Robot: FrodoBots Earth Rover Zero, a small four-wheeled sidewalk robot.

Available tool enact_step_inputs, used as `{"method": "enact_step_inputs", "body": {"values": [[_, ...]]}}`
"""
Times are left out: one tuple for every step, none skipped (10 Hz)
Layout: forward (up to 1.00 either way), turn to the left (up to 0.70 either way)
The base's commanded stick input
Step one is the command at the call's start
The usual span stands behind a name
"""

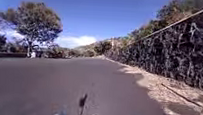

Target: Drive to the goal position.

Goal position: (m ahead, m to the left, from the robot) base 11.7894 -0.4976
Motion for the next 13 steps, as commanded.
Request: {"method": "enact_step_inputs", "body": {"values": [[1.00, -0.15], [1.00, -0.11], [1.00, -0.18], [1.00, -0.25], [1.00, -0.07], [1.00, -0.14], [1.00, 0.00], [1.00, 0.00], [1.00, 0.00], [1.00, 0.00], [1.00, 0.00], [1.00, 0.00], [1.00, 0.00]]}}
